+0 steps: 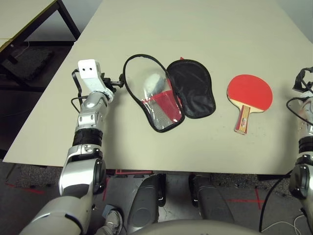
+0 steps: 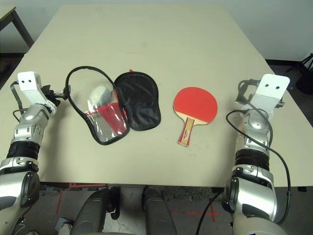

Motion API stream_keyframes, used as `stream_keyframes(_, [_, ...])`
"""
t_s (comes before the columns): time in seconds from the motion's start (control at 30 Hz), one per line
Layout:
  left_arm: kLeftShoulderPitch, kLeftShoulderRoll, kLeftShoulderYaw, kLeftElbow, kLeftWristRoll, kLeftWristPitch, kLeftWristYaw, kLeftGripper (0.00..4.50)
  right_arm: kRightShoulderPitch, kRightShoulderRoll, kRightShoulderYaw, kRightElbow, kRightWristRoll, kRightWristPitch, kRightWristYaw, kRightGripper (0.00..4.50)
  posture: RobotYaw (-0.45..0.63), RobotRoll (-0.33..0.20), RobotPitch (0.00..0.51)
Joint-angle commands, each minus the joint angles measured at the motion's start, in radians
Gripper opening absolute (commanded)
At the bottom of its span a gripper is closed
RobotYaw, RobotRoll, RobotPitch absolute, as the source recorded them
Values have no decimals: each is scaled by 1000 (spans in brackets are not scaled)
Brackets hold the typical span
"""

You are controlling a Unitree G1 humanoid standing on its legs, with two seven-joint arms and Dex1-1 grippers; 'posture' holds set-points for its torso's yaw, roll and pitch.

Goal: Store the ping-pong paddle in its case and zip it.

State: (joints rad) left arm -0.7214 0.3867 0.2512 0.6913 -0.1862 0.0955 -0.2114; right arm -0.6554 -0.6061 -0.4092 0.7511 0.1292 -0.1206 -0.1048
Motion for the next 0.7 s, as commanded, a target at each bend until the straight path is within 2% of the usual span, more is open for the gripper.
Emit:
stream_keyframes(0.03, [18, -6, 1, 0, 2, 1, 6, 4500, 17, 5, -24, -12, 21, -3, -5, 4448, 14, 0, 179])
stream_keyframes(0.23, [-1, -5, -6, 26, 7, -1, -8, 4500, 20, 13, -27, -25, 36, 2, -8, 4448, -5, 0, 182])
stream_keyframes(0.3, [-50, 31, 5, 77, 5, -5, -28, 4500, 11, -5, -29, -60, 53, 70, 8, 4448, -22, 0, 177])
stream_keyframes(0.43, [-203, 146, -23, 207, 28, -29, -165, 4500, -5, -64, -26, -229, 127, 414, 81, 4448, -47, 0, 171])
stream_keyframes(0.57, [-325, 218, -57, 323, 51, -45, -313, 4500, 18, -96, -31, -471, 215, 814, 95, 4448, -86, 0, 163])
stream_keyframes(0.63, [-406, 239, -100, 369, 79, -47, -417, 4500, 10, -124, -38, -624, 290, 1143, 102, 4448, -108, 0, 156])
stream_keyframes(0.7, [-487, 229, -150, 403, 108, -45, -517, 4500, -29, -137, -52, -743, 348, 1496, 114, 4448, -121, 0, 149])
